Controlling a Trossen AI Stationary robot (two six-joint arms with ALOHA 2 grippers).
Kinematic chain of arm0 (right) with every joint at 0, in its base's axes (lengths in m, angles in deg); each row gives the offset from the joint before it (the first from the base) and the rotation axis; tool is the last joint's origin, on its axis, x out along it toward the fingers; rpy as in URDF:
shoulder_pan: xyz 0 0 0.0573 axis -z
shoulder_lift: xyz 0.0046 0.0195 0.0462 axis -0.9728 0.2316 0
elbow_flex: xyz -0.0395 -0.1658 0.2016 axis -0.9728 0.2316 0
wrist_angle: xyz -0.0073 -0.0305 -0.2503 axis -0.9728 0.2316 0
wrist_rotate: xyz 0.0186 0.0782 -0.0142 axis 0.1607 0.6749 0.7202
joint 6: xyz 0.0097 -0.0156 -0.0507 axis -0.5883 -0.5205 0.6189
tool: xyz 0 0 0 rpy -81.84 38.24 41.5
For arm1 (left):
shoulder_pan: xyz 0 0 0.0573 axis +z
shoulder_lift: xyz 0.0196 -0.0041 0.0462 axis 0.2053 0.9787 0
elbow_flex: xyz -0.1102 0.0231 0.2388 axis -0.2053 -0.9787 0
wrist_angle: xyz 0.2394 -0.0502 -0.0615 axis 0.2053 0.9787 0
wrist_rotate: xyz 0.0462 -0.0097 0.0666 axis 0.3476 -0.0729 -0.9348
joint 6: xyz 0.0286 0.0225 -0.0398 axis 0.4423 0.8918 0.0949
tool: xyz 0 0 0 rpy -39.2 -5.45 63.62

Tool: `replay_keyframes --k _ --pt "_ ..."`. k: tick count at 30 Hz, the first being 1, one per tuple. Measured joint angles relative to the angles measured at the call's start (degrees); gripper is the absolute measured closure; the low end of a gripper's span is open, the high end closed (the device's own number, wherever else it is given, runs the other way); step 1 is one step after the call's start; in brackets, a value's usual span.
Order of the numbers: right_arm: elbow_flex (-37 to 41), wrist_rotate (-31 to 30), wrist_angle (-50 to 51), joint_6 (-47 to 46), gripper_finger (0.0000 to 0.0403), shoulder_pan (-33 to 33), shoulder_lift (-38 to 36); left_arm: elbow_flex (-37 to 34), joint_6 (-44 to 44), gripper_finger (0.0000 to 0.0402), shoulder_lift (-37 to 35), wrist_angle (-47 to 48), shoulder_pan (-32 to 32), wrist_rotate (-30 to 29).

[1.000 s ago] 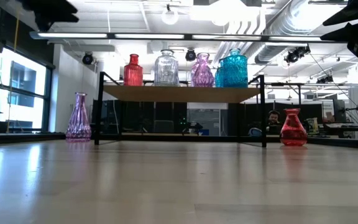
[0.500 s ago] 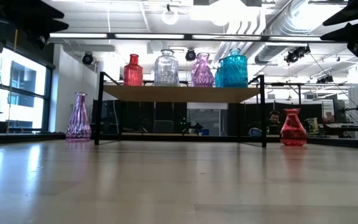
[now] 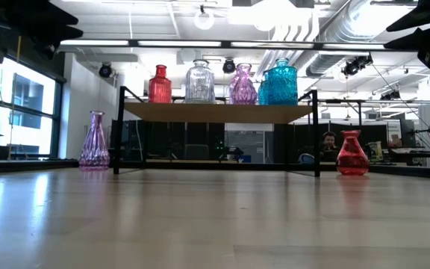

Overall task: Sort vases onto shelf
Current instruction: Put the bottom red vase on the shelf aligned with the other red vase

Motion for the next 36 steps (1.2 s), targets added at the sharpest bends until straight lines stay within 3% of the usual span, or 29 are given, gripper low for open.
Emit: replay_keyframes --k 9,12,16,22,28,32,36 --pt "0.0 -1.26 -0.6 -14.12 0.0267 0.02 0.01 0.0 -0.69 0.0287 0.0 0.01 0.0 -1.85" --pt "0.0 5.22 -0.63 -22.02 0.0267 0.01 0.13 -0.02 -3.03 0.0287 0.0 0.01 0.0 -1.77" --pt "0.0 18.16 -0.68 -30.88 0.0267 0.01 0.96 -0.02 -8.35 0.0287 0.0 0.02 0.0 -1.77" --pt "0.01 33.99 -4.62 -32.83 0.0267 0.02 5.11 -0.04 -4.76 0.0287 0.0 0.0 0.0 -2.89" --pt "0.0 51.21 -8.83 -38.77 0.0267 -0.02 14.23 -0.04 -5.58 0.0287 0.0 -0.01 0.0 -3.31" --pt "0.01 57.66 -5.29 -41.13 0.0267 -0.04 21.12 -0.04 -6.08 0.0287 0.0 -0.05 0.01 -3.28" --pt "0.0 58.67 -2.48 -44.04 0.0267 -1.11 26.88 -0.04 -10.85 0.0287 0.0 -0.04 0.0 -3.35"
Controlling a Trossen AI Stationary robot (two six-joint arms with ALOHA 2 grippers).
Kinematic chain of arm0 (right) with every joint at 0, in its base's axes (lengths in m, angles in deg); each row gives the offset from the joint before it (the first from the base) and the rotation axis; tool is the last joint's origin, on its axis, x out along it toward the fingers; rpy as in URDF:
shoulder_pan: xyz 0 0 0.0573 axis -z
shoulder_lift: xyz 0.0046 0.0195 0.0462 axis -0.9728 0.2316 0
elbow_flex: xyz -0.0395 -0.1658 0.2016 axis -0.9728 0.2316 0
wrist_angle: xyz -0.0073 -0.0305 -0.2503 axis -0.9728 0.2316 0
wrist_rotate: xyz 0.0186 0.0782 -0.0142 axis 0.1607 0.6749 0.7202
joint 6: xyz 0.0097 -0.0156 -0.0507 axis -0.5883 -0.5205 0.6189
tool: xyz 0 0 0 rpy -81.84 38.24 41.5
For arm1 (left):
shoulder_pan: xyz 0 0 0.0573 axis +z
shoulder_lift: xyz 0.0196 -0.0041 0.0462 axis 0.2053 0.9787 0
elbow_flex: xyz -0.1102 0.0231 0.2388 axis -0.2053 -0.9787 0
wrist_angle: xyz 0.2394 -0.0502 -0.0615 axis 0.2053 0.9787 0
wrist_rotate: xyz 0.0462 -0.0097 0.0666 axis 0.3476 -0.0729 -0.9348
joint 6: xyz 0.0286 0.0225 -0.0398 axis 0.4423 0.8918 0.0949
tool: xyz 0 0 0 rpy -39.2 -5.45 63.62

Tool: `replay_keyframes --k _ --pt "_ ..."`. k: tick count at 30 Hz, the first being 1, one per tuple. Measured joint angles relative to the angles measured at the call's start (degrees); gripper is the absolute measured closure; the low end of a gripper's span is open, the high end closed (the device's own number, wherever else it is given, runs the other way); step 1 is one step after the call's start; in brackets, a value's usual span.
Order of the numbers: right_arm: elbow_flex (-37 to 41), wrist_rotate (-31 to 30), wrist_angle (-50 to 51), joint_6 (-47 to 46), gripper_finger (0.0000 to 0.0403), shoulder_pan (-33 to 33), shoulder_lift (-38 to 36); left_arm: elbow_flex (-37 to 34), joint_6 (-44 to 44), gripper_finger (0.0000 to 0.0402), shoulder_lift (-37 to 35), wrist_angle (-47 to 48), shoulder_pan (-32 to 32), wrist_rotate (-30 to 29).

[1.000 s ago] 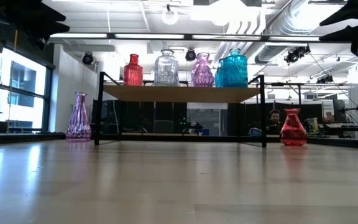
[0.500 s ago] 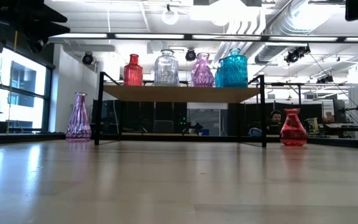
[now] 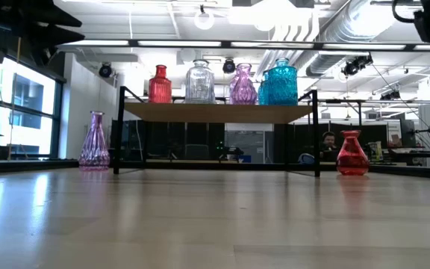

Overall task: Sort vases onto shelf
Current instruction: Put the bottom red vase on the shelf aligned with the other red vase

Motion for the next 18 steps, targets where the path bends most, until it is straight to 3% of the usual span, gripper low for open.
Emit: replay_keyframes --k 5,9,14,18 --pt "-0.3 -1.53 0.36 -7.78 0.0267 -3.8 4.77 0.0 -6.06 0.0287 0.0 0.02 0.01 -0.11" --pt "-3.74 -6.51 3.35 -13.26 0.0267 -7.94 8.66 0.0 -5.87 0.0287 0.0 0.03 0.02 -0.12" --pt "-11.94 -14.78 6.67 -11.66 0.0267 -13.4 15.06 0.0 -1.97 0.0287 0.0 0.03 0.02 -0.13" --pt "-18.95 -19.01 16.63 -10.15 0.0267 -17.61 21.29 0.0 1.29 0.0287 0.0 0.03 0.02 -0.8"
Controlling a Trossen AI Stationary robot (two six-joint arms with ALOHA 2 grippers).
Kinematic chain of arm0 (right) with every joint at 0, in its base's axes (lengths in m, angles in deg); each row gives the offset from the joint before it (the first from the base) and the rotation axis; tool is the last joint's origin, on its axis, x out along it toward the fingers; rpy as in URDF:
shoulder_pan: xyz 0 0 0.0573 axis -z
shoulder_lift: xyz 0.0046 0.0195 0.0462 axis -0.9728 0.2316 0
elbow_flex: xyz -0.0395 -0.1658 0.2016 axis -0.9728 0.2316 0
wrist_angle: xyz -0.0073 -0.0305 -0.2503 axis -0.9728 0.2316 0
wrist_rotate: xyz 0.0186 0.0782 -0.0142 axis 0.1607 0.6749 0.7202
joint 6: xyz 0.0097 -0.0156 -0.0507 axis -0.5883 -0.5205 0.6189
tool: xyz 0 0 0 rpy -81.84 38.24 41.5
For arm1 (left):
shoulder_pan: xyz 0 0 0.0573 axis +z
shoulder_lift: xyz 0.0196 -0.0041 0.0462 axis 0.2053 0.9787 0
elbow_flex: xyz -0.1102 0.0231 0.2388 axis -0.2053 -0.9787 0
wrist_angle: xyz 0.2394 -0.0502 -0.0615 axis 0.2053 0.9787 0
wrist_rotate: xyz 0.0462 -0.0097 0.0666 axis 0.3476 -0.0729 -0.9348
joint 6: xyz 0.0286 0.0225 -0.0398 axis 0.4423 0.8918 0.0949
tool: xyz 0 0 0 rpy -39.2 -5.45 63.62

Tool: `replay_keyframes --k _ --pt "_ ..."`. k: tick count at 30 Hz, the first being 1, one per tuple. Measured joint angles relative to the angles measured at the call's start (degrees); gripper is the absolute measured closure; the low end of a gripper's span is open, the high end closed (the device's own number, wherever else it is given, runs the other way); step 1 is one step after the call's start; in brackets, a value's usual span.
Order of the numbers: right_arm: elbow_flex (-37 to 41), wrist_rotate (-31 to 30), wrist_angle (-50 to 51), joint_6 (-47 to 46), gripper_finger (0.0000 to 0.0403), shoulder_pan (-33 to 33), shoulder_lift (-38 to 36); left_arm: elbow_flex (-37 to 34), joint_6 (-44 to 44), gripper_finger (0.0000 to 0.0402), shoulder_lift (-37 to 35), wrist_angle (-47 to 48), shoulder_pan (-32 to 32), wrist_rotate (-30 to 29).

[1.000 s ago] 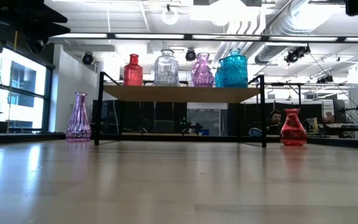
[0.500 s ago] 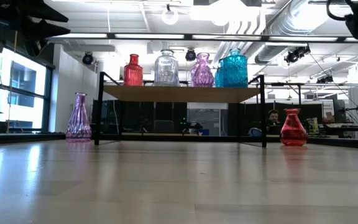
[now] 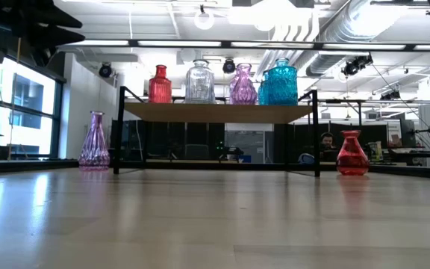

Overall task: Sort vases onto shelf
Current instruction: Put the bottom red vase on the shelf aligned with the other red vase

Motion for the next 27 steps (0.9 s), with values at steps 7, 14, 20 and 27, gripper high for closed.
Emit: replay_keyframes --k 7,14,20,27 --pt "-5.81 0.04 10.12 -7.51 0.0267 -7.63 10.14 0.0 2.87 0.0287 0.0 0.02 0.0 -3.03" --pt "-5.79 0.3 8.13 -15.95 0.0267 -12.85 16.2 0.0 5.56 0.0287 0.0 0.02 0.0 -3.38" --pt "-5.79 0.07 6.96 -24.66 0.0267 -15.58 17.92 0.0 4.19 0.0287 0.0 0.01 0.0 -8.89" --pt "-5.79 0.06 5.29 -29.5 0.0267 -17.62 17.92 0.0 1.98 0.0287 0.0 0.02 0.0 -8.87"
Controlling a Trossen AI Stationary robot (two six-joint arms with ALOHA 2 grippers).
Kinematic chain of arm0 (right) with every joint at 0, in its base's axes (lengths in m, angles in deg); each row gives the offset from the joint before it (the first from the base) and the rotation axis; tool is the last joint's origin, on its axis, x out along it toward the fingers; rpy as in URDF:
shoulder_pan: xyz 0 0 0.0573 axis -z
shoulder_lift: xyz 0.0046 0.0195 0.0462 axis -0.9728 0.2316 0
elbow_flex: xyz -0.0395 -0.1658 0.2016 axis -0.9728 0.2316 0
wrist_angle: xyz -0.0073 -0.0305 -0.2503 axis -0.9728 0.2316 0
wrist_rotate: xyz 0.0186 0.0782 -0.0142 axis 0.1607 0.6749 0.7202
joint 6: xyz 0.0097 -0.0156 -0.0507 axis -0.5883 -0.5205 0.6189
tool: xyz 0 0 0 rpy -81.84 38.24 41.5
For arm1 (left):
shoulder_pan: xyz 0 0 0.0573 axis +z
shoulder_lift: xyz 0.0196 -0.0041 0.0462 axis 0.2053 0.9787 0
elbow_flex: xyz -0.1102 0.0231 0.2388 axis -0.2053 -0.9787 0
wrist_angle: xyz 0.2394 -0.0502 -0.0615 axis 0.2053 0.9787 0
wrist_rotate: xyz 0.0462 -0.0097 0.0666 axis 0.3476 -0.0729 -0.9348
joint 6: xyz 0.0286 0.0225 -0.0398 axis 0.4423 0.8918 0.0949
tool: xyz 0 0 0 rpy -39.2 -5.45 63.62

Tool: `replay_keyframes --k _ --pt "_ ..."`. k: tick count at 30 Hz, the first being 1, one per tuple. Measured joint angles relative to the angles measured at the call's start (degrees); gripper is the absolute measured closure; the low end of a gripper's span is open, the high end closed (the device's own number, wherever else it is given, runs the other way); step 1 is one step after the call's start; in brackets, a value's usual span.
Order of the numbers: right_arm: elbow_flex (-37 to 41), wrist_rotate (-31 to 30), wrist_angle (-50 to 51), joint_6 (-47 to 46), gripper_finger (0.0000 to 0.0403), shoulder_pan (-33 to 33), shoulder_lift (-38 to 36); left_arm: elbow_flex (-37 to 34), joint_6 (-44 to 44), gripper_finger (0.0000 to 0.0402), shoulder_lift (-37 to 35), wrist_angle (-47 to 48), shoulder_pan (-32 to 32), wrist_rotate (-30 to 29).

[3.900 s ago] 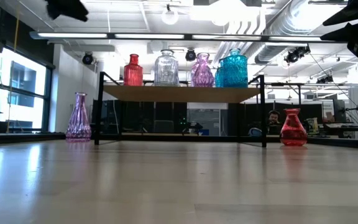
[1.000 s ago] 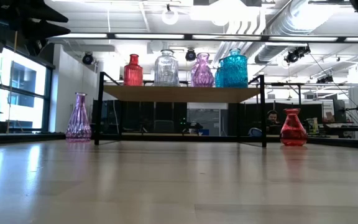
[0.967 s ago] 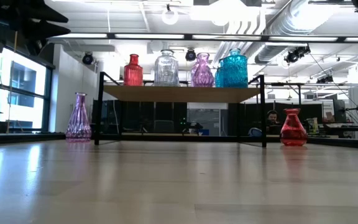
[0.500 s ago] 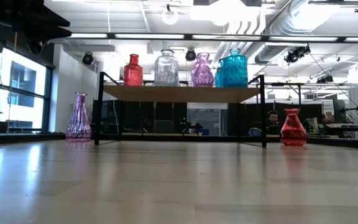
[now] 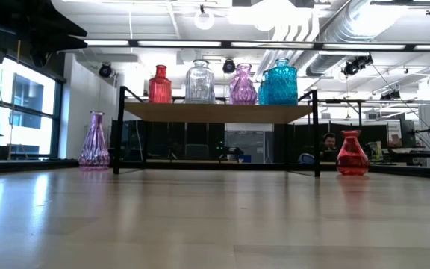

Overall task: Sort vases onto shelf
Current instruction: Put the bottom red vase on the shelf aligned with the other red vase

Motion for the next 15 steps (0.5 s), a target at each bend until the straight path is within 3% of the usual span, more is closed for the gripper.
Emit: replay_keyframes --k 15 --pt "0.02 -0.02 -3.1 -5.19 0.0267 -4.34 0.08 0.0 0.61 0.0287 0.0 0.0 0.0 -2.99"
